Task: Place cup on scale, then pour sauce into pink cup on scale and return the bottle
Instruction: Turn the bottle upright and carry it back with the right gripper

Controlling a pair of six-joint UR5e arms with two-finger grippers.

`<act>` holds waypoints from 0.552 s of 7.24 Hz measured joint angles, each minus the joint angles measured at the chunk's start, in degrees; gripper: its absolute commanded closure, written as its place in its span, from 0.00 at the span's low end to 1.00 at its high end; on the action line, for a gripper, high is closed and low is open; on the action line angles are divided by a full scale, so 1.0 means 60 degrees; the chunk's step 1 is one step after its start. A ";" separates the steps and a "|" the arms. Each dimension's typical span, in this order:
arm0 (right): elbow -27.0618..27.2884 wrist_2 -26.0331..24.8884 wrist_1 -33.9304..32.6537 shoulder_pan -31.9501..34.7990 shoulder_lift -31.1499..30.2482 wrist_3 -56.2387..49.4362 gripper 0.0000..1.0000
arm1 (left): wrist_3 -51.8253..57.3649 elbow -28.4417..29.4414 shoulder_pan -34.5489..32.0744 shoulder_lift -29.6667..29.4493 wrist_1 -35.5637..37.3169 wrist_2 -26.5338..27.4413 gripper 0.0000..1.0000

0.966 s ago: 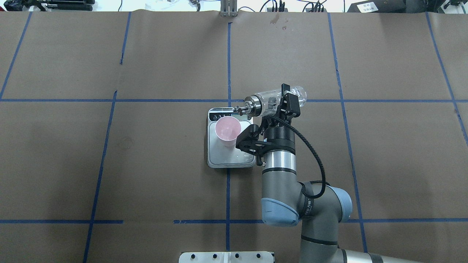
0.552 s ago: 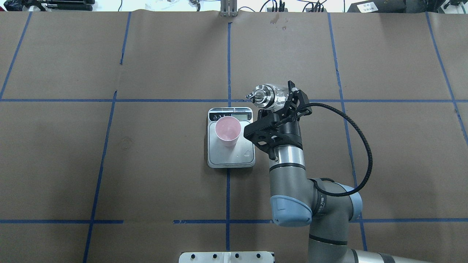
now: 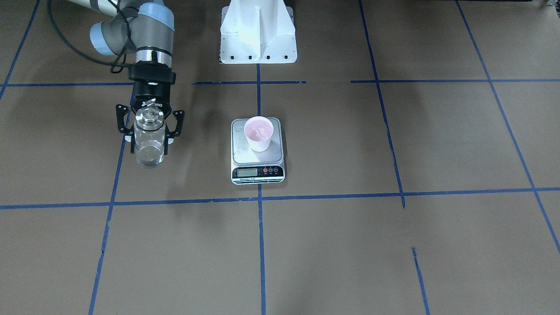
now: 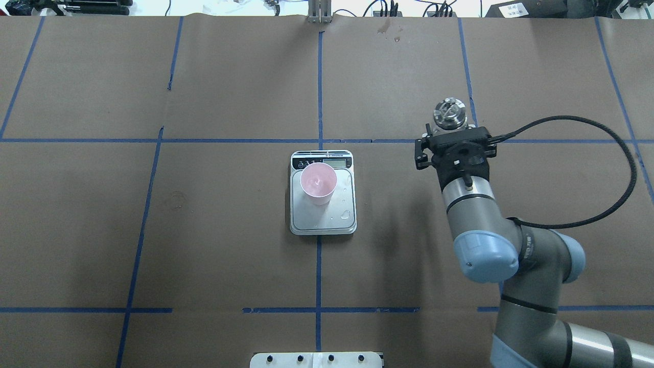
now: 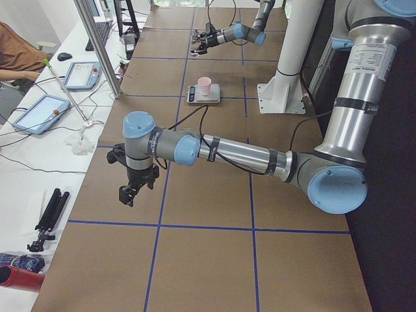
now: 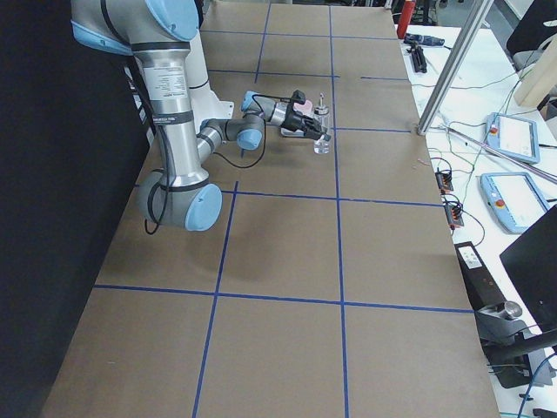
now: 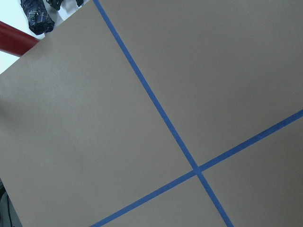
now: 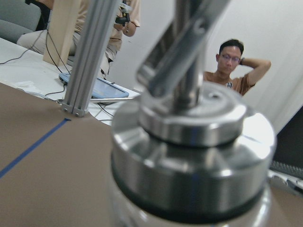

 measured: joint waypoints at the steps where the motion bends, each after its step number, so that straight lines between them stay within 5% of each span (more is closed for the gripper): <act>1: 0.0090 0.0775 0.0004 0.0319 -0.0393 0.1177 1.00 | -0.0013 -0.0110 -0.0006 0.0000 0.0003 -0.0004 0.00; 4: 0.0075 0.1308 0.0008 0.0565 -0.0774 0.3144 1.00 | -0.0051 -0.0302 -0.0011 -0.0006 0.0009 -0.0002 0.00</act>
